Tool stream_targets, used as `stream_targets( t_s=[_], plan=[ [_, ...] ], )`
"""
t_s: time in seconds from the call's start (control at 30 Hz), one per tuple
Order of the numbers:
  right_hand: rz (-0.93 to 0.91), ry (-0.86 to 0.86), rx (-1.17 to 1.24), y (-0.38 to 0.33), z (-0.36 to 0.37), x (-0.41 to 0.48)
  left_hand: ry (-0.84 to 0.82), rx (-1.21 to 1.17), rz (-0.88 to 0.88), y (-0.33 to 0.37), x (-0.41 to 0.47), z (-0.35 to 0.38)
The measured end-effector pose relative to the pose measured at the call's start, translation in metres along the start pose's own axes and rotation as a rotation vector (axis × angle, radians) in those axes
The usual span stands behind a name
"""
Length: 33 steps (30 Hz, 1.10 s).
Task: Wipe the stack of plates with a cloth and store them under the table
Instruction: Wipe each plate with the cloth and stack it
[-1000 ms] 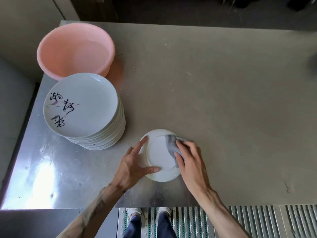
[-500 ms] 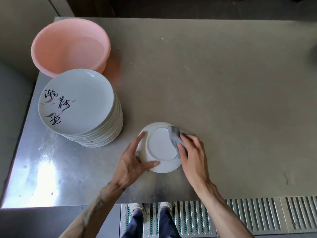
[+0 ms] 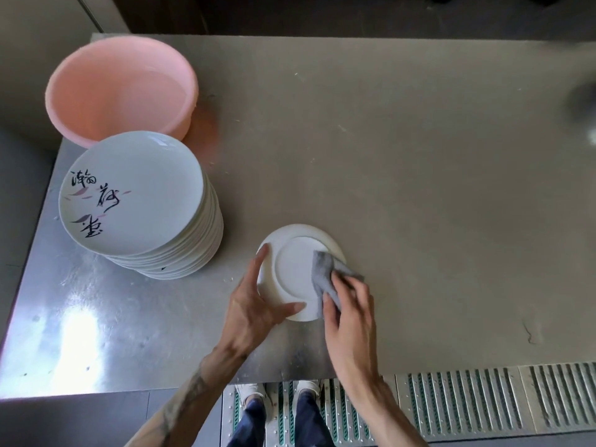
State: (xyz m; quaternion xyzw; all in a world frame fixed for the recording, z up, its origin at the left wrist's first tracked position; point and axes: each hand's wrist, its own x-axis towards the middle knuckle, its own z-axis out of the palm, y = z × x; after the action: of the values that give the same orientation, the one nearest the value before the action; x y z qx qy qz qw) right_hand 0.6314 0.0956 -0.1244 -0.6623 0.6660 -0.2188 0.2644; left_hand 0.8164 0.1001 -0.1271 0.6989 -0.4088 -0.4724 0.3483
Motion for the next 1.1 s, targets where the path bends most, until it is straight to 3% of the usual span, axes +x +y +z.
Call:
stream_targets(
  t_s=[0.57,1.1],
  plan=[
    [0.015,-0.004,0.082,0.004,-0.016,0.032,0.027,-0.189,0.002,-0.002,0.0,0.005],
    [0.047,0.005,0.082,-0.01,-0.014,-0.011,-0.003,-0.279,-0.042,0.005,-0.015,0.01]
  ],
)
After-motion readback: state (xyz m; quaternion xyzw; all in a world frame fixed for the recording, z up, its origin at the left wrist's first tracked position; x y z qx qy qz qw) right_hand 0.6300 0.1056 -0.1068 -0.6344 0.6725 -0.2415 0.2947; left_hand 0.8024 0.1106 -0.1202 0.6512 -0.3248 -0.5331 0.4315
